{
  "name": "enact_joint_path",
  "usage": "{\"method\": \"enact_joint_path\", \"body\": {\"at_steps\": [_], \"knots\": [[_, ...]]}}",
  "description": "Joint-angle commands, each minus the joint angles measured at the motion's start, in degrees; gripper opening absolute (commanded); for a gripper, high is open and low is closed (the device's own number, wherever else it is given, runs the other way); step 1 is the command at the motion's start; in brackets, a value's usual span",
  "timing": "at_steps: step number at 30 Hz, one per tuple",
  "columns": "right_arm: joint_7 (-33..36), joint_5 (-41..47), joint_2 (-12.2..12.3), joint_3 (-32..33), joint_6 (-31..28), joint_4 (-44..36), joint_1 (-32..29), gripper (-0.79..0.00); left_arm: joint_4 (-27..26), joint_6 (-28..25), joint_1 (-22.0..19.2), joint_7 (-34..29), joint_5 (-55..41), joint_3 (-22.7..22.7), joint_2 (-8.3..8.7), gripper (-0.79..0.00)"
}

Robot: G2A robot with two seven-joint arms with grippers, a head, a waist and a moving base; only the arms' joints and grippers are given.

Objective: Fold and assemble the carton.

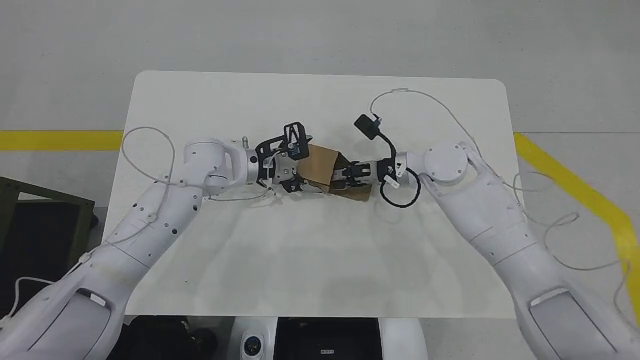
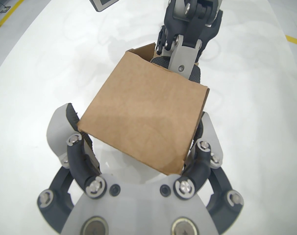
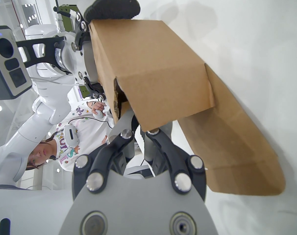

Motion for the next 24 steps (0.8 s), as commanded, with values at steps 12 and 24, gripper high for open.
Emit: {"method": "enact_joint_path", "body": {"at_steps": [12, 24], "knots": [[3.26, -2.42, 2.11, 5.06, 1.46, -2.03, -1.42, -0.785, 0.3, 0.85, 0.72, -2.47, -1.84, -1.22, -0.55, 0.0], [1.82, -4.16, 3.14, 7.69, 1.77, -2.82, -2.3, -0.785, -0.24, 1.48, 1.43, -3.61, -2.36, -2.14, -1.0, 0.0]]}}
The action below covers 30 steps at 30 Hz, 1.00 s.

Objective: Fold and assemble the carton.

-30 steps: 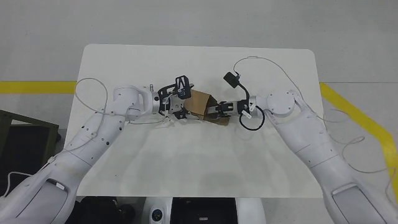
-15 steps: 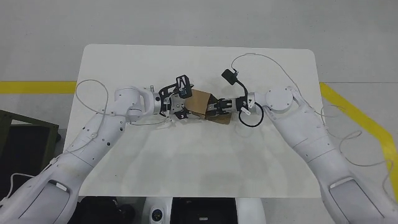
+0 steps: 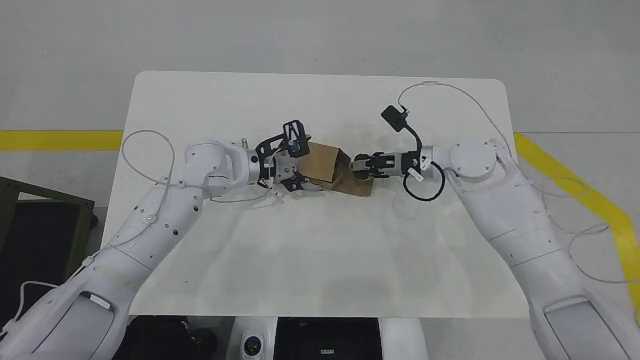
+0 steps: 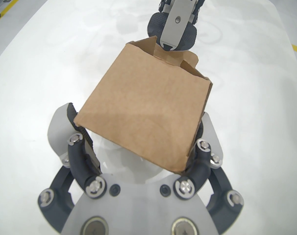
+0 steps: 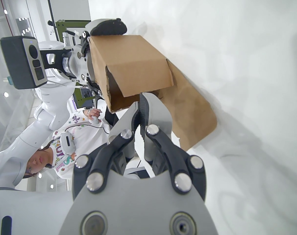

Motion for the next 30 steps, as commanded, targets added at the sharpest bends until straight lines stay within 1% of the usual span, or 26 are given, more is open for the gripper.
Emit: {"method": "enact_joint_path", "body": {"at_steps": [1, 9, 15, 30], "knots": [[0.07, 0.29, -0.26, -0.63, -0.41, 0.65, 0.52, -0.785, -0.03, 0.01, 0.02, -0.15, -0.11, -0.13, -0.07, 0.0], [0.5, 2.06, -1.59, -3.58, -1.7, 3.13, 2.3, -0.785, -0.08, 0.17, 0.13, -0.73, -0.13, -0.77, -0.36, 0.0], [-0.41, 3.09, -2.66, -5.57, -2.38, 4.83, 3.34, -0.785, -0.33, 0.39, 0.23, -1.38, -0.34, -0.87, -0.69, 0.0], [-1.82, 6.31, -5.46, -9.27, -6.37, 10.95, 6.26, -0.785, -0.46, 0.32, 0.58, -2.94, -0.77, -1.7, -1.19, 0.0]]}}
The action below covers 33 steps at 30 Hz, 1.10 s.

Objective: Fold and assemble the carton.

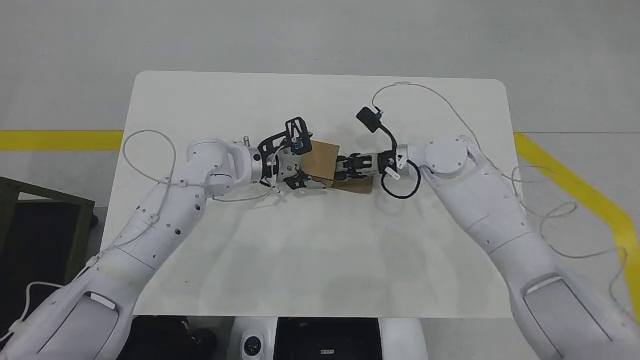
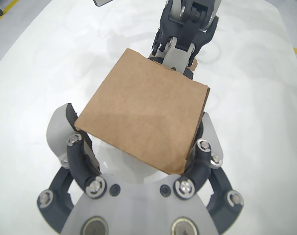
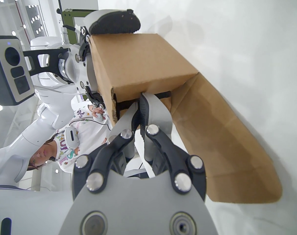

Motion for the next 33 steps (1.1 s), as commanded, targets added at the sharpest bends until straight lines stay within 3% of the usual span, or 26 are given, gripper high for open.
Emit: {"method": "enact_joint_path", "body": {"at_steps": [1, 12, 25, 29, 33], "knots": [[-0.16, 0.49, -0.32, -0.29, -0.59, 0.76, 0.21, -0.785, -0.05, -0.06, 0.14, -0.19, -0.05, -0.15, -0.03, 0.0], [1.16, 0.12, -0.58, 0.3, -1.42, 2.39, 1.61, -0.785, -0.29, -0.19, 0.78, -0.96, -0.3, -0.92, -0.2, 0.0], [5.16, -6.85, 4.79, 10.3, 5.15, -8.37, -4.13, -0.782, -0.79, 0.82, 1.55, -2.12, -0.83, -2.0, -0.41, 0.0], [6.59, -8.98, 6.43, 13.55, 8.27, -13.47, -7.47, -0.634, -1.15, 1.05, 1.72, -2.51, -0.97, -2.13, -0.51, 0.0], [6.86, -10.78, 7.99, 17.18, 10.96, -18.17, -11.4, -0.536, -1.5, 1.4, 1.89, -2.73, -1.15, -2.24, -0.67, 0.0]]}}
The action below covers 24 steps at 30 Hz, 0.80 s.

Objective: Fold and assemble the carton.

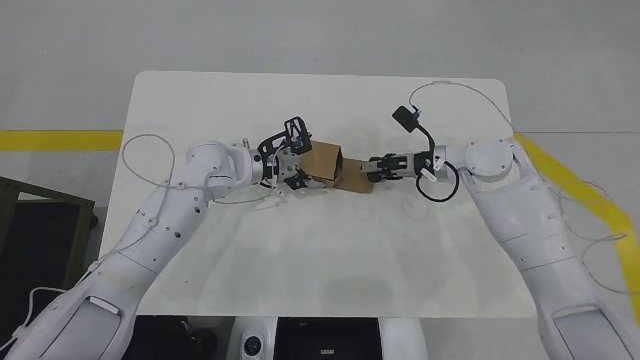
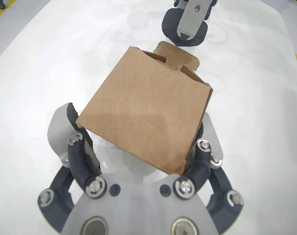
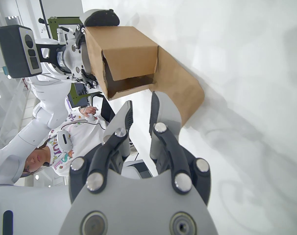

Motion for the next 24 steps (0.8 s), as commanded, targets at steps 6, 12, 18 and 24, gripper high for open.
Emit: {"method": "enact_joint_path", "body": {"at_steps": [6, 12, 18, 24], "knots": [[-0.28, -1.66, 1.59, 3.77, 2.22, -4.77, -4.79, -0.474, -0.37, 0.22, 0.18, -0.44, 0.0, -0.11, -0.23, 0.0], [-1.2, -1.91, 1.74, 3.36, 1.93, -3.79, -5.21, -0.465, -0.47, 0.09, 0.28, -0.54, -0.01, -0.33, -0.37, 0.0], [-1.6, -1.14, 1.32, 1.34, 1.12, -1.11, -4.03, -0.453, -0.46, -0.05, 0.41, -0.8, -0.02, -0.65, -0.47, 0.0], [-2.57, 0.46, 0.57, -1.11, 0.1, 1.67, -2.56, -0.446, -0.48, -0.26, 0.58, -1.1, -0.04, -0.97, -0.54, 0.0]]}}
